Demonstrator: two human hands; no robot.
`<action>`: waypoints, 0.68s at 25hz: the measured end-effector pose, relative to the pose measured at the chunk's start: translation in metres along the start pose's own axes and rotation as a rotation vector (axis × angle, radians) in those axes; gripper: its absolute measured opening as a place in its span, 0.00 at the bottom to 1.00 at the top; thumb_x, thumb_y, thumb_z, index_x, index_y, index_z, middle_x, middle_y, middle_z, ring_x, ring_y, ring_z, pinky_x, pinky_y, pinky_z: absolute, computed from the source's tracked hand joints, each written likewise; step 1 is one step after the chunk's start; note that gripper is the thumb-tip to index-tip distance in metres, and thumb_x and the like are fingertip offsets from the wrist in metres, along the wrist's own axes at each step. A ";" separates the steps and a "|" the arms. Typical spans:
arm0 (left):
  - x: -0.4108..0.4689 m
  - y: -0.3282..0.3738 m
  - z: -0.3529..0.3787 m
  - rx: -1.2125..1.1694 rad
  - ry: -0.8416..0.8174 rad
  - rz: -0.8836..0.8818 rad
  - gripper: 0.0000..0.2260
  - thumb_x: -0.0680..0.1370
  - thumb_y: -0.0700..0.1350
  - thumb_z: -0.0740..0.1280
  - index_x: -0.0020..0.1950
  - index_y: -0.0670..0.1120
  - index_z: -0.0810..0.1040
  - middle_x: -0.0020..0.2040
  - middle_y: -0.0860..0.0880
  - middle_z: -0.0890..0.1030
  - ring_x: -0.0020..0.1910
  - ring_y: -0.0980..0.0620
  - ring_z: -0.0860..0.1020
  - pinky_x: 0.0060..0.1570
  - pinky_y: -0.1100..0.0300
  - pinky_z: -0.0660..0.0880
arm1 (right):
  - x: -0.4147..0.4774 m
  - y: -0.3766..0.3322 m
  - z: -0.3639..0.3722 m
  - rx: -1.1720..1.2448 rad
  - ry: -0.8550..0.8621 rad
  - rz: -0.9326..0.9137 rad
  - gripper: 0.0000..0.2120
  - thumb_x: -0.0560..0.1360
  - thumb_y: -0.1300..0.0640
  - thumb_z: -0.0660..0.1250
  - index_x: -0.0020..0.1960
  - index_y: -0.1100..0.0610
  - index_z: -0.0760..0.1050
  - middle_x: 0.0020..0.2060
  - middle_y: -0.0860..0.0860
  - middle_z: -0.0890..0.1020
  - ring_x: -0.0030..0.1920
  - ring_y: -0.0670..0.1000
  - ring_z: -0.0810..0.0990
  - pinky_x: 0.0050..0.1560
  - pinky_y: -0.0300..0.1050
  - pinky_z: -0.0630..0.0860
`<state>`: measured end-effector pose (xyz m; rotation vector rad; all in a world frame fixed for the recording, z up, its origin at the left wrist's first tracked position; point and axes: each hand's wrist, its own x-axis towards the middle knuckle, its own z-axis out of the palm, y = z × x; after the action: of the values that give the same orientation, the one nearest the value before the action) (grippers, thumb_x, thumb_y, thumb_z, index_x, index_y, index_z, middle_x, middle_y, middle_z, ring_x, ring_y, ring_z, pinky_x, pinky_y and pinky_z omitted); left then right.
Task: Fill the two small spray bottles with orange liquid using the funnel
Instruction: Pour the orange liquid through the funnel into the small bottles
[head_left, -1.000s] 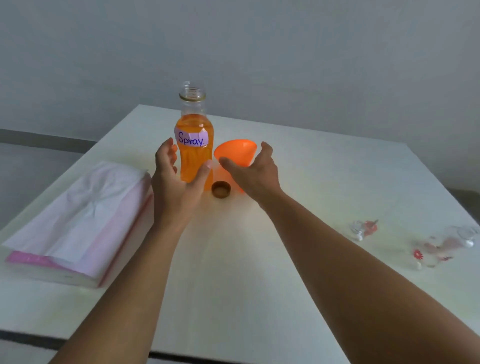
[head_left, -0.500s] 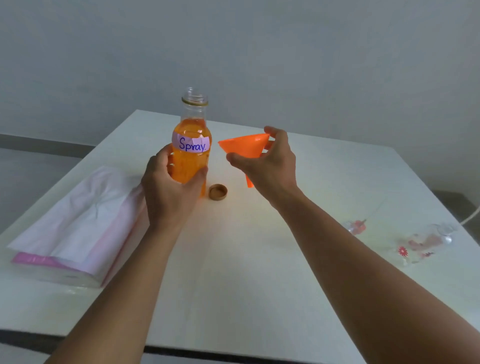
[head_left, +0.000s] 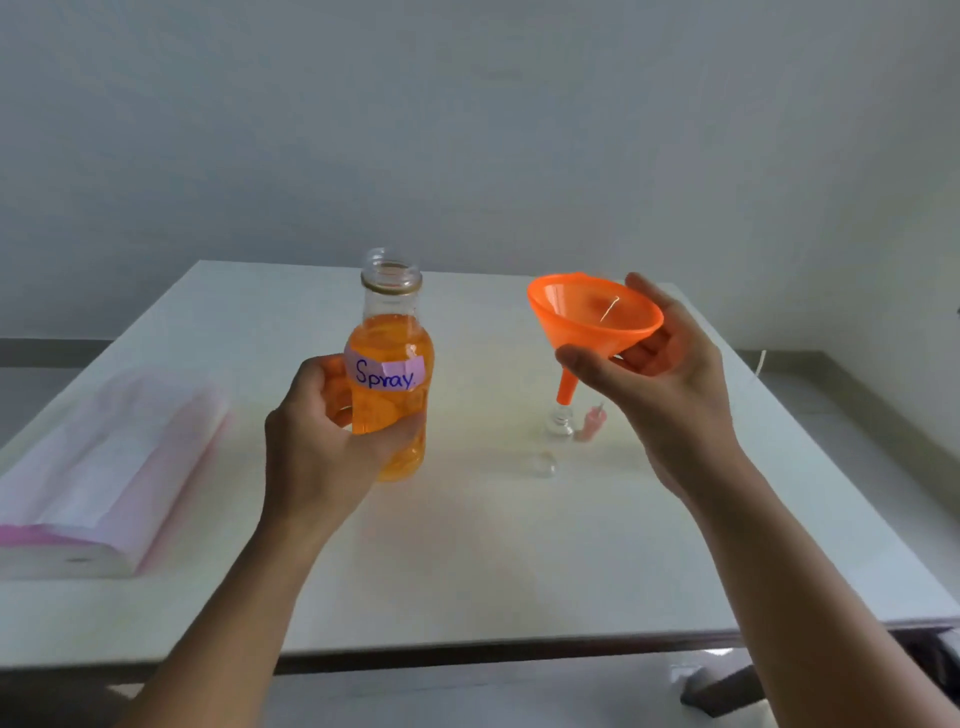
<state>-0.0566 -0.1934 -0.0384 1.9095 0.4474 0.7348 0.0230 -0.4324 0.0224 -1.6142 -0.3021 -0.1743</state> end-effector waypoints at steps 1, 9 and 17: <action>-0.005 0.000 0.004 0.004 -0.019 -0.004 0.31 0.61 0.50 0.83 0.60 0.52 0.75 0.53 0.55 0.81 0.48 0.58 0.80 0.42 0.65 0.73 | 0.000 0.005 -0.005 0.005 -0.002 0.003 0.47 0.60 0.56 0.85 0.75 0.50 0.68 0.63 0.48 0.81 0.59 0.45 0.84 0.61 0.47 0.81; -0.011 0.003 0.030 -0.019 -0.032 -0.029 0.33 0.59 0.50 0.84 0.61 0.51 0.75 0.54 0.52 0.82 0.50 0.52 0.81 0.45 0.60 0.77 | 0.006 0.029 -0.012 -0.042 -0.027 -0.030 0.47 0.62 0.53 0.85 0.76 0.47 0.67 0.67 0.48 0.77 0.62 0.48 0.81 0.59 0.42 0.81; -0.014 0.000 0.033 -0.006 -0.031 -0.021 0.34 0.58 0.50 0.84 0.60 0.50 0.75 0.54 0.51 0.82 0.51 0.50 0.80 0.44 0.60 0.77 | 0.005 0.036 -0.013 -0.033 -0.009 -0.048 0.46 0.63 0.56 0.84 0.76 0.49 0.66 0.65 0.46 0.77 0.61 0.44 0.81 0.55 0.36 0.81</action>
<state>-0.0451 -0.2241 -0.0525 1.9054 0.4447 0.6911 0.0395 -0.4461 -0.0094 -1.6416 -0.3468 -0.2095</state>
